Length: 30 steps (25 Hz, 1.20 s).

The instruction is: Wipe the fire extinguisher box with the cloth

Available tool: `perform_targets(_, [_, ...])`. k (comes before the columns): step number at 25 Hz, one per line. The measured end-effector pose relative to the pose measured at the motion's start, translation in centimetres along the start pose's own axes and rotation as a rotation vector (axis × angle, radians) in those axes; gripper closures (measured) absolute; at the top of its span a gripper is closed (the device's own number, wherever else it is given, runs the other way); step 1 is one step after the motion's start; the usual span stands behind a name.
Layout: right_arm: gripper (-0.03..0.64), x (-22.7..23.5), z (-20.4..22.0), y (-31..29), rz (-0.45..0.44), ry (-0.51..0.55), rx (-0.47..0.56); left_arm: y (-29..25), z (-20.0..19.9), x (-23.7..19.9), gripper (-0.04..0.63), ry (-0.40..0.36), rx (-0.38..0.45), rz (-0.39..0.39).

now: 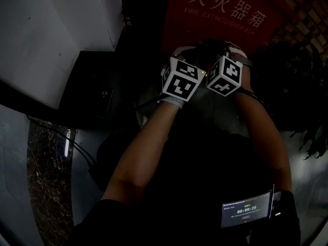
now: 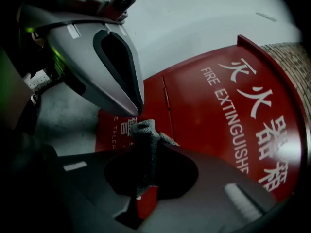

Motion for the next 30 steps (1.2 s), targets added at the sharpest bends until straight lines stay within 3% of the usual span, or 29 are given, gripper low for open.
perform_targets(5, [0.588,0.3,2.3,0.5,0.011,-0.008,-0.038,-0.5,-0.2,1.2,0.592,0.027,0.018,0.027])
perform_targets(15, [0.588,0.6,7.5,1.4,0.005,-0.022,-0.13,-1.3,0.1,3.8,0.592,-0.037,-0.001,0.072])
perform_targets(24, [0.588,1.3,12.6,2.3,0.019,-0.055,-0.223,-1.3,0.9,3.6,0.592,-0.04,-0.021,0.062])
perform_targets(30, [0.588,1.1,12.7,2.8,0.014,-0.034,-0.257,-0.3,1.4,1.9,0.592,-0.01,-0.021,0.026])
Point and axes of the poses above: the fingertips, and each gripper's own axes: y backward along the fingers, x to its right, z out of its underside, the point moved 10 cm from there along y, backward along the fingers, and after that the axes turned 1 degree about -y, right-handed, at the moved point
